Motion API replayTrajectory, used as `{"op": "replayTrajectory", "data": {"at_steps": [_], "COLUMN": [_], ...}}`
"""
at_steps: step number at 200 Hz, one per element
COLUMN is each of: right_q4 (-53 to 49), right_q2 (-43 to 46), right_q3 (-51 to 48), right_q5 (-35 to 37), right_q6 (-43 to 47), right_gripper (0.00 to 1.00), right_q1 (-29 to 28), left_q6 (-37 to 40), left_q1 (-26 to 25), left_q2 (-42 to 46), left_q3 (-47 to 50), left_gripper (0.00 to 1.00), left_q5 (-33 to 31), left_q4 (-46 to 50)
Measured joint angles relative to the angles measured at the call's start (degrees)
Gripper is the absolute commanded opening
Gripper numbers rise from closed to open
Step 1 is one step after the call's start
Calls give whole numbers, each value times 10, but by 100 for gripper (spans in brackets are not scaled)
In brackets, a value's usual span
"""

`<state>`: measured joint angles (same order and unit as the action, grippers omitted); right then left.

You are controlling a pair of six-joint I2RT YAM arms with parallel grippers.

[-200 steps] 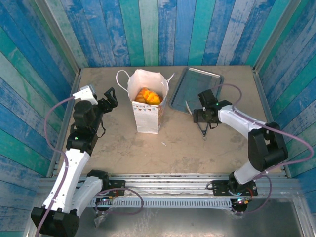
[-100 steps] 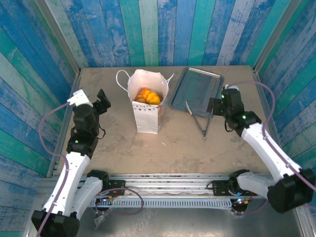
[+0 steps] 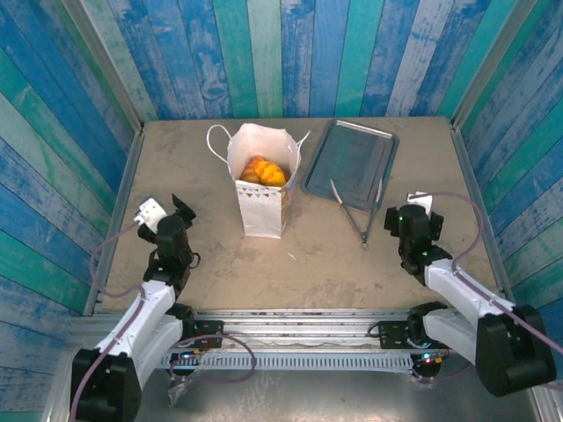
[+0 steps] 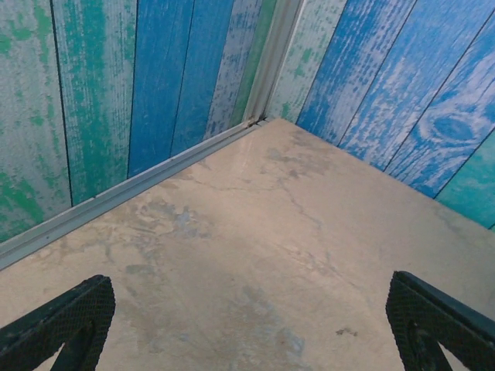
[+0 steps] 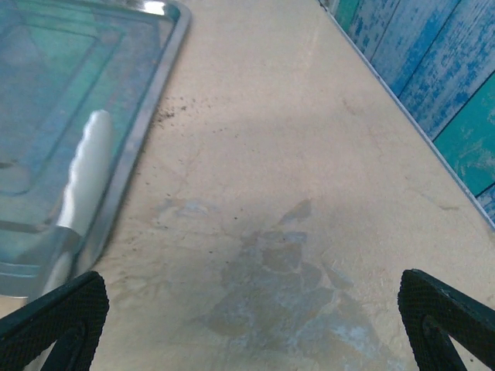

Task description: Place the fake bread into the paper bag

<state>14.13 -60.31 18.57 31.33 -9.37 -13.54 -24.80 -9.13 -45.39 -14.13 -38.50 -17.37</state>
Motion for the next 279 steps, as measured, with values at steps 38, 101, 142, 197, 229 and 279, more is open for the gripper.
{"op": "replayTrajectory", "data": {"at_steps": [38,101,142,197,229,279], "right_q4": [140,324,362,358,354,352], "right_q2": [-105,-244,-272,-271,-271,-271], "right_q3": [-2,9,18,28,29,29], "right_q5": [-6,-81,-112,-127,-132,-134], "right_q6": [37,105,102,100,100,100], "right_gripper": [100,100,100,100,100,100], "right_q1": [22,37,69,70,70,70], "left_q6": [31,123,197,247,235,233], "left_q1": [0,0,0,34,78,80], "left_q2": [-64,-184,-264,-400,-400,-401], "left_q3": [24,52,51,37,-10,-12], "left_gripper": [94,94,94,94,94,94], "left_q5": [-6,62,125,223,276,305], "left_q4": [-88,-239,-361,-485,-464,-444]}}
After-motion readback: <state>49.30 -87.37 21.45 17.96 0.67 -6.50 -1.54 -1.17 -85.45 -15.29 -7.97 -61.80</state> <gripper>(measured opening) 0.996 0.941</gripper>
